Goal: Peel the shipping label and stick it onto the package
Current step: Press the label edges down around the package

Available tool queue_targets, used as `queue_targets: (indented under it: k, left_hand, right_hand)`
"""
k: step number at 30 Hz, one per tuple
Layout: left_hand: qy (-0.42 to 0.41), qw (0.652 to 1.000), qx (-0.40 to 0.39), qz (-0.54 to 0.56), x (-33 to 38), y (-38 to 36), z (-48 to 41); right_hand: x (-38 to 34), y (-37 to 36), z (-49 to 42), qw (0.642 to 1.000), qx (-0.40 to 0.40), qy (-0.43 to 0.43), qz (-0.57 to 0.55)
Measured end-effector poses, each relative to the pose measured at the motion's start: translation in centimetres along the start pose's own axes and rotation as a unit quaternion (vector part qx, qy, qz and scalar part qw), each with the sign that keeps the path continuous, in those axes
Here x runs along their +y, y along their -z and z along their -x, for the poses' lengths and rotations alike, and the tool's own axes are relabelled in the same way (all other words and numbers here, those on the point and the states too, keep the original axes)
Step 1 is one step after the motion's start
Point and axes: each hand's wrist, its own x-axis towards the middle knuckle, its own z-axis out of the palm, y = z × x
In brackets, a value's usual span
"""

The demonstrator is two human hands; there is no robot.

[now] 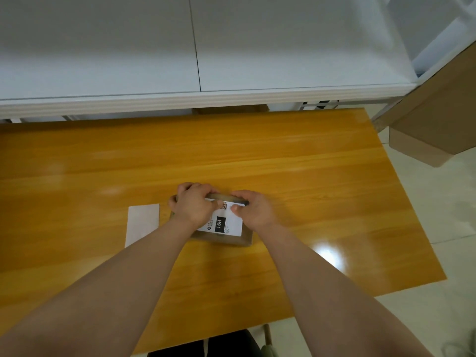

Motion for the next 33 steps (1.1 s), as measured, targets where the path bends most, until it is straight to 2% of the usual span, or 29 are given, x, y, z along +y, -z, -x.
queue_targets:
  k: [17,23,27,33]
  left_hand:
    - [-0.003,0.999,0.008,0.038,-0.6,-0.4,-0.4]
    - [-0.021,0.995,-0.079,-0.064,-0.1,0.5,0.2]
    - [-0.019,0.996,-0.063,-0.063,-0.1,0.3,0.3]
    - [-0.003,0.999,-0.029,-0.04,0.1,0.0,0.4]
  right_hand:
    - [0.2,-0.2,-0.5,0.999,0.022,-0.009,-0.027]
    - [0.4,0.4,-0.2,0.999,-0.043,-0.005,-0.014]
    - [0.0,-0.6,-0.4,0.999,-0.016,-0.006,0.032]
    - [-0.2,-1.1,-0.5,0.999,0.032,-0.028,-0.006]
